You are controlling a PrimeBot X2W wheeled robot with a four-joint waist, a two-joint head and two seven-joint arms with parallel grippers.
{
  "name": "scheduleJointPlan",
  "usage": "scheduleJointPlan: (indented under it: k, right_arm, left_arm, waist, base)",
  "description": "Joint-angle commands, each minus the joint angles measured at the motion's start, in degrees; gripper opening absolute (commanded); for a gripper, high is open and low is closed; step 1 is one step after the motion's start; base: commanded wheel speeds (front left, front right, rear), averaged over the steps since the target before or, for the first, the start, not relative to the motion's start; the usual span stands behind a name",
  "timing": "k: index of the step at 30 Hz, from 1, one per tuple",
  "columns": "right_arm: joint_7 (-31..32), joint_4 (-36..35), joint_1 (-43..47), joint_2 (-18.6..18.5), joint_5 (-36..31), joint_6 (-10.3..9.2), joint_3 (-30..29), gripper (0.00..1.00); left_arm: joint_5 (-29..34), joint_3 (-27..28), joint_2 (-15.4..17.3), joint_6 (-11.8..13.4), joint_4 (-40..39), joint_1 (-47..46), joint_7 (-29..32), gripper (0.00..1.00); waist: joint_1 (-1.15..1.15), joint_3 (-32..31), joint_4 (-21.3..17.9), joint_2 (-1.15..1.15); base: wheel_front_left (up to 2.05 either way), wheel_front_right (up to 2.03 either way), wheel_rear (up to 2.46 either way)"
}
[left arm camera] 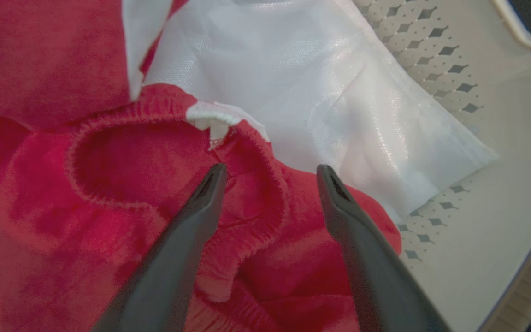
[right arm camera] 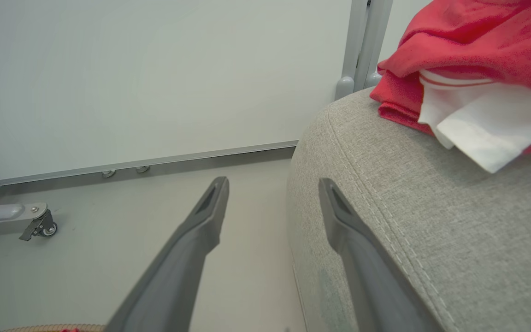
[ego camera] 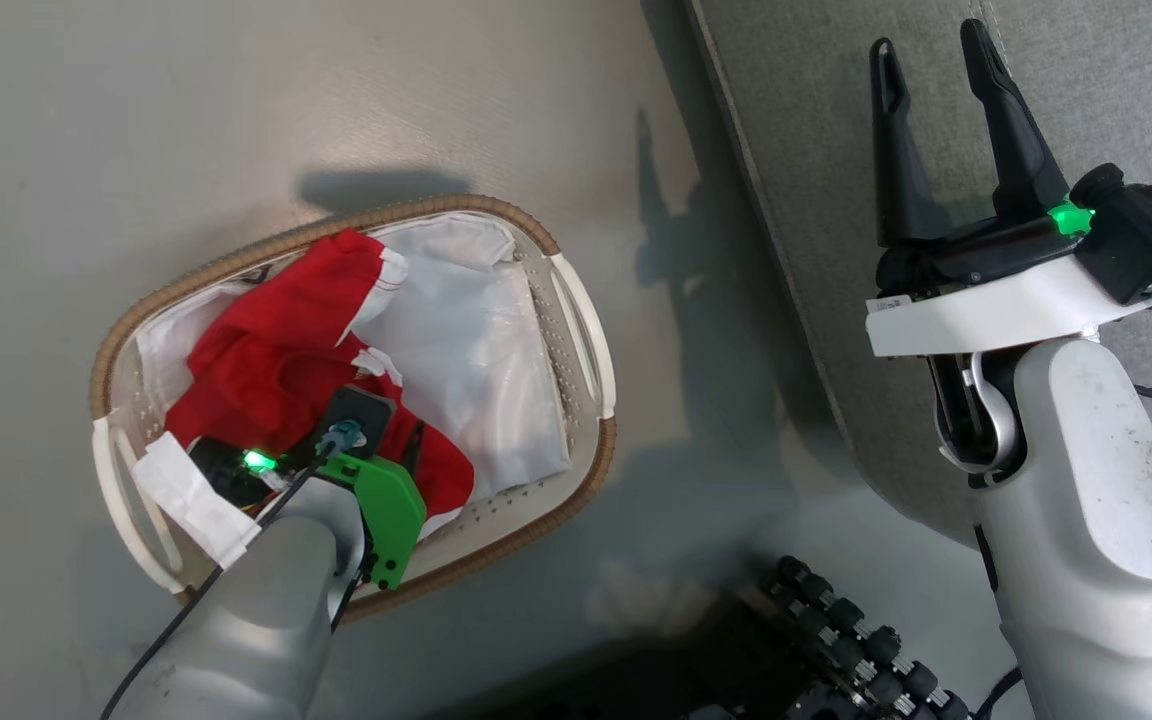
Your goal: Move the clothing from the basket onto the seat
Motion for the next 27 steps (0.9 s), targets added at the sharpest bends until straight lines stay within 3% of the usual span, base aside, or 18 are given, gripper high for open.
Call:
scheduleJointPlan:
  k: [1,9,11,12,14,15,16,27]
  right_arm:
    - [-0.03,-0.38,-0.90,-0.06,0.74,-0.08,0.28,1.00]
    - [-0.03,-0.99,-1.12,-0.07,1.83,-0.08,1.98,1.00]
    - [-0.03,-0.98,-1.08,-0.07,1.84,-0.08,2.22,1.00]
    - [-0.03,-0.97,-1.02,-0.07,1.87,-0.08,2.32,1.00]
    - [-0.03,-0.86,-0.95,-0.06,1.84,-0.08,2.53,1.00]
    - [-0.03,-0.80,-0.97,-0.07,1.87,-0.08,2.63,1.00]
    - [-0.03,-0.74,-1.04,-0.07,1.86,-0.08,2.72,1.00]
    - [-0.03,0.71,-0.40,-0.10,0.06,-0.08,1.58,1.00]
  left_arm:
    - [-0.78,0.47,0.85,0.49,0.56,-1.16,0.12,1.00]
    - [-2.33,1.56,2.43,1.62,1.99,-2.25,1.25,1.00]
    - [-2.53,1.44,2.42,1.68,2.17,-2.49,1.57,0.73]
    - [-2.62,1.35,2.40,1.75,2.26,-2.64,1.69,0.49]
    - [-2.73,1.21,2.30,2.02,2.35,-2.71,2.03,0.31]
    - [-2.66,1.11,2.27,2.20,2.40,-2.69,2.12,0.10]
    - [-2.52,0.92,2.24,2.44,2.43,-2.68,2.15,0.00]
    - [-4.18,0.87,1.00,1.35,1.59,-1.14,-1.13,0.00]
  waist:
    - [-0.01,3.90,-3.58,0.00]
    - [-0.01,5.30,-4.99,0.00]
    - [-0.01,5.34,-5.11,0.00]
    - [-0.01,5.30,-5.15,0.00]
    - [-0.01,5.17,-5.14,0.00]
    - [-0.01,5.09,-5.15,0.00]
    - [-0.01,5.00,-5.13,0.00]
    - [-0.01,1.69,-2.50,0.00]
  base:
    - [0.00,0.00,0.00]
    - [0.00,0.00,0.00]
    - [0.00,0.00,0.00]
    - [0.00,0.00,0.00]
    - [0.00,0.00,0.00]
    - [0.00,0.00,0.00]
    - [0.00,0.00,0.00]
    - [0.00,0.00,0.00]
